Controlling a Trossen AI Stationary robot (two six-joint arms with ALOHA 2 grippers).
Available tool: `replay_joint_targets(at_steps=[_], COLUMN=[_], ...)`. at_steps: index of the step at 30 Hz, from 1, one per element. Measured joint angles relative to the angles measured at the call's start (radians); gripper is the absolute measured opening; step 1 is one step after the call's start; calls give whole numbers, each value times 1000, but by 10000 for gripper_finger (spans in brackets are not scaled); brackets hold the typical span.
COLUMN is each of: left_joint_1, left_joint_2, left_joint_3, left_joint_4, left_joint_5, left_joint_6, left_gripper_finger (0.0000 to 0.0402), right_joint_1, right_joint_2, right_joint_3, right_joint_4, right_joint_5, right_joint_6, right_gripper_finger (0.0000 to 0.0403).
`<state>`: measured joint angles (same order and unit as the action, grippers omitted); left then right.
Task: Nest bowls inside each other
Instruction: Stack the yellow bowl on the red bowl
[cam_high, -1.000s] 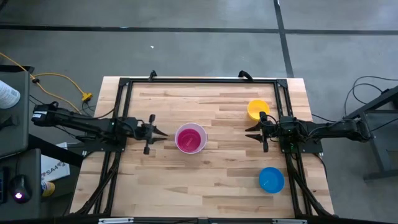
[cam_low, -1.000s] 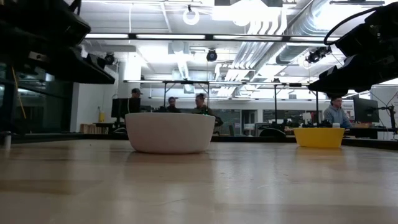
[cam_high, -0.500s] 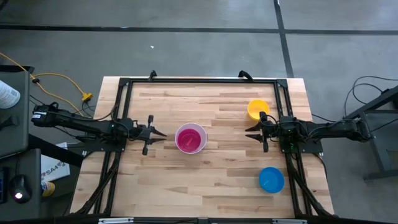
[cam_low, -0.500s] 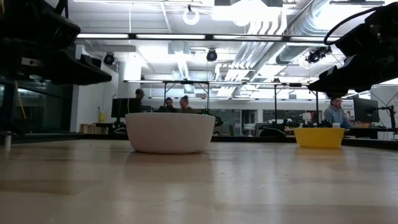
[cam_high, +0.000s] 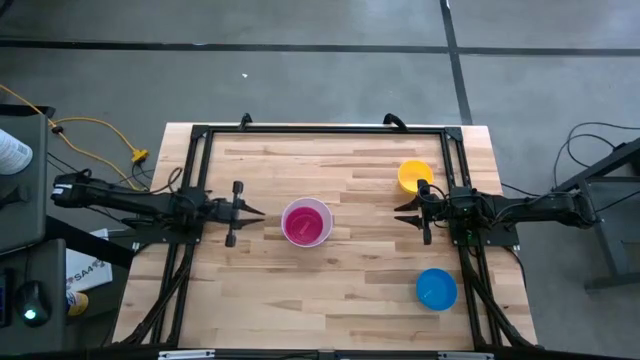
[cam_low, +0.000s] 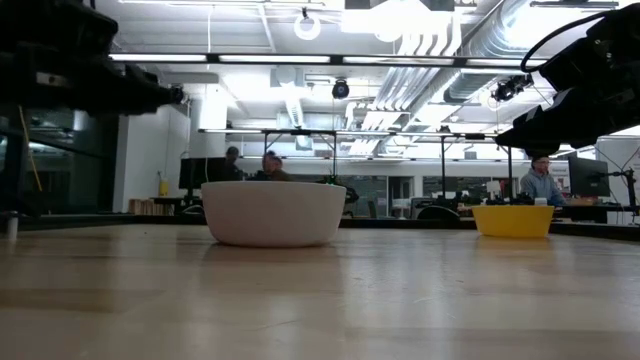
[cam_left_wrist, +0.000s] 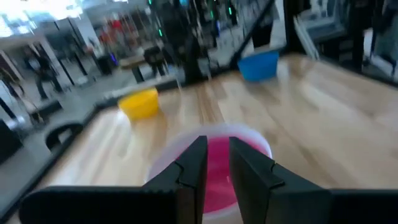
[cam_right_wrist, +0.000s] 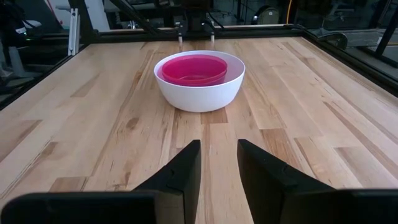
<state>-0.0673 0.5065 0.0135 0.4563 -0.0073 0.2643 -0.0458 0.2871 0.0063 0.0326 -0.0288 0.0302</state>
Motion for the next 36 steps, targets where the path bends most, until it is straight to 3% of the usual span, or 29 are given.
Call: replay_joint_targets(at_steps=[16,36], left_joint_1=[2,2], left_joint_2=[-443,-398], left_joint_3=[-1,6], left_joint_4=[-449,-463], left_joint_5=[1,16], left_joint_6=[7,-11], left_gripper_finger=[65,65], right_joint_1=[0,0], right_joint_2=[0,0], right_joint_3=[0,0], right_joint_4=[0,0], right_joint_5=[0,0], right_joint_6=[0,0], right_gripper_finger=[98,98])
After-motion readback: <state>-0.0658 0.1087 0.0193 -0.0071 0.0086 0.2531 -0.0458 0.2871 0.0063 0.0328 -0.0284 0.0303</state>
